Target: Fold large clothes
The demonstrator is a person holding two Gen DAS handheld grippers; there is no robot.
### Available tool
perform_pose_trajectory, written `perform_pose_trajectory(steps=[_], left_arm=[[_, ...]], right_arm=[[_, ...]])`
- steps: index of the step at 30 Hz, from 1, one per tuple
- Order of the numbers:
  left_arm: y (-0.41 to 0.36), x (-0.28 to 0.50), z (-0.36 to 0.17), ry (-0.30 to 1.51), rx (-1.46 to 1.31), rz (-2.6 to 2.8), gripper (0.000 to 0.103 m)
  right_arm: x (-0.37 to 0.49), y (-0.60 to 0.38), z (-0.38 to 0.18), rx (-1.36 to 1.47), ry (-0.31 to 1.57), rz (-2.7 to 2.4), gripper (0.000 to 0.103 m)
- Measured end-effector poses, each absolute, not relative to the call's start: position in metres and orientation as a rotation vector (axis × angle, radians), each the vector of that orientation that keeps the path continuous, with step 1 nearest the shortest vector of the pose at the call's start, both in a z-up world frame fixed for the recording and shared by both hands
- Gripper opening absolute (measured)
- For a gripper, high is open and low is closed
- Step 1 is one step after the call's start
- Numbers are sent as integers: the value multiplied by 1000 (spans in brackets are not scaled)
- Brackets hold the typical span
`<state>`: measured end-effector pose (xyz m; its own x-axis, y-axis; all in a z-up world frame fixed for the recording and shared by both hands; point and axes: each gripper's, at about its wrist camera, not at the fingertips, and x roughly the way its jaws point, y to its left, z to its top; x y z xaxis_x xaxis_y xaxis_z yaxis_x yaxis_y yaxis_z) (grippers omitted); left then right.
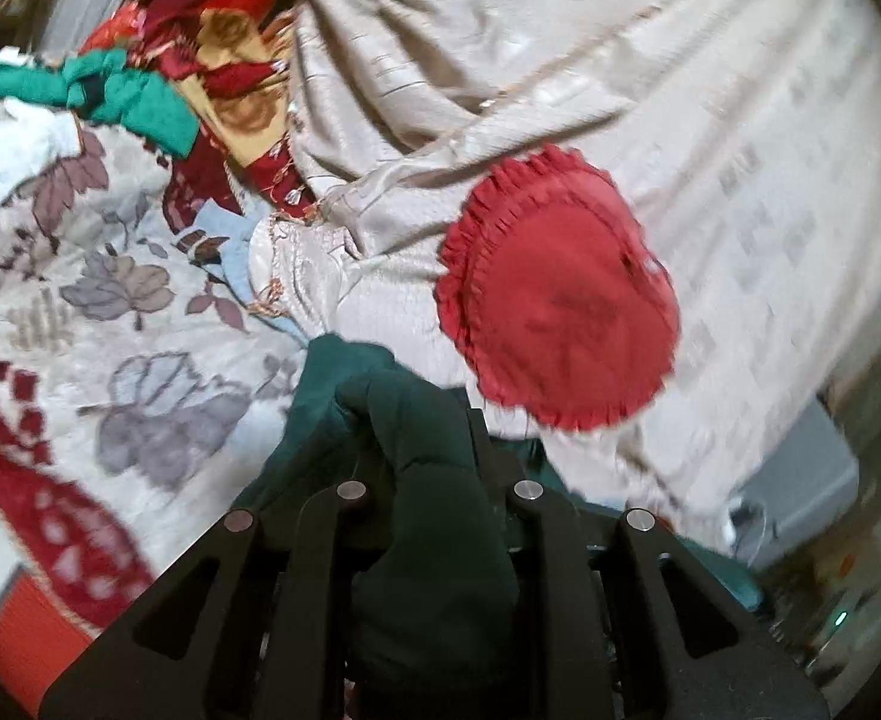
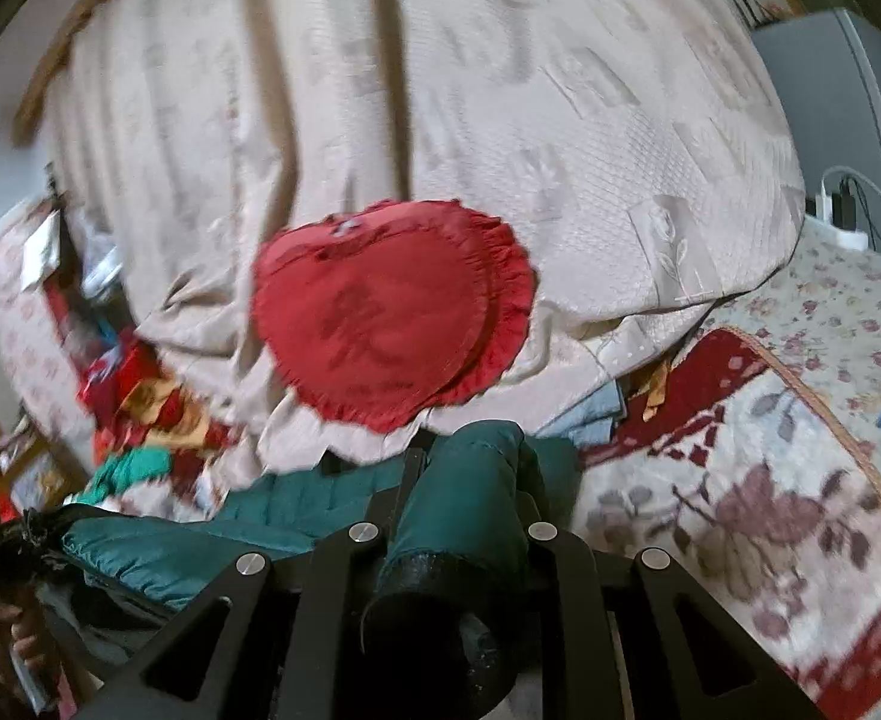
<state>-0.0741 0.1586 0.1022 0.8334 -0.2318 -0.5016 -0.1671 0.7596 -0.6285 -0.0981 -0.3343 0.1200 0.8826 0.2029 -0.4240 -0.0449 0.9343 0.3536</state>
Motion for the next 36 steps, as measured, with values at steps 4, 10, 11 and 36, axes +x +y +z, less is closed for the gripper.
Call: perform_pose_trajectory(steps=[4,10,11,36], left_arm=[[155,-6,86,678,-701,31,15],[140,82,21,825,-546,127,17],[136,90,13,820,-516,134,18],[135,112,71,583,-520,-75,87]], right_arm=[[-27,-344,101,405,577,98,15],[55,-345,39,446,742,75,15],[62,-346,31,466,752,76,15],[83,-325,71,444,658,139,82]])
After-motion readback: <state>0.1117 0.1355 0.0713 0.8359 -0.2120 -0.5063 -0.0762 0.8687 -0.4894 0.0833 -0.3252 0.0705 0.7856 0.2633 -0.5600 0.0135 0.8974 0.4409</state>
